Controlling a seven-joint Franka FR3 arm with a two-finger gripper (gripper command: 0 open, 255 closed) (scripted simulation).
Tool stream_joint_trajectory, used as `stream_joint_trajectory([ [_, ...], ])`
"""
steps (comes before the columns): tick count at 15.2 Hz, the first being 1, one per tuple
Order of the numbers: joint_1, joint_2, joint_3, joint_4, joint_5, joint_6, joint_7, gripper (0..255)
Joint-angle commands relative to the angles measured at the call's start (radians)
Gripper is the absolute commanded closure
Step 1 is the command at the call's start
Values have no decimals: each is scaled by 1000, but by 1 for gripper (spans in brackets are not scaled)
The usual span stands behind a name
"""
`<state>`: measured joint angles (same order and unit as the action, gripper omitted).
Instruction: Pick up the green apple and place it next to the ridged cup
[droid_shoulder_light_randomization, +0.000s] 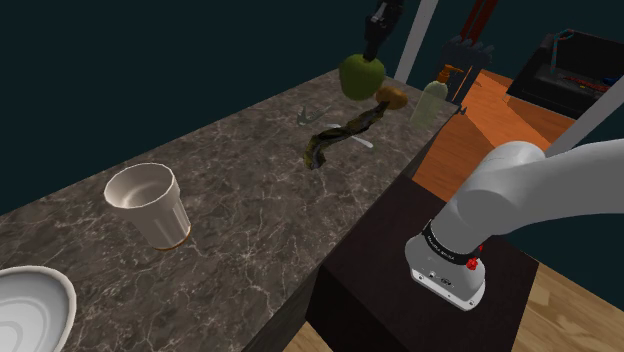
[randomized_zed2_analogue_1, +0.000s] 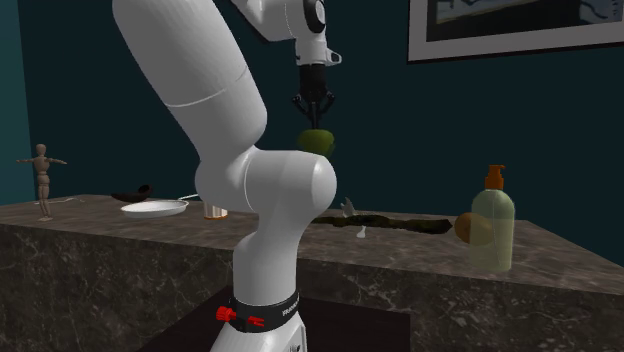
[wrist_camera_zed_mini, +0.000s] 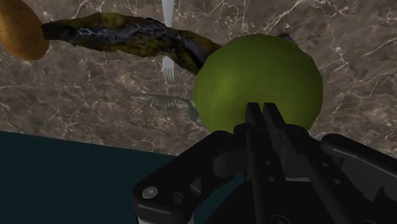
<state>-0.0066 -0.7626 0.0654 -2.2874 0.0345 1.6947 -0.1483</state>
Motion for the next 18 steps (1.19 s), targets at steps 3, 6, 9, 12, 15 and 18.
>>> stream_joint_trajectory([
  [3, 17, 99, 78, 68, 30, 33, 83, 255],
  [6, 25, 175, 136, 128, 43, 52, 146, 255],
  [9, 31, 258, 193, 197, 45, 68, 210, 255],
  [12, 34, 348, 250, 277, 36, 79, 276, 255],
  [15, 37, 445, 308, 369, 14, 82, 346, 255],
  [18, 43, 552, 364, 474, -24, 78, 420, 255],
])
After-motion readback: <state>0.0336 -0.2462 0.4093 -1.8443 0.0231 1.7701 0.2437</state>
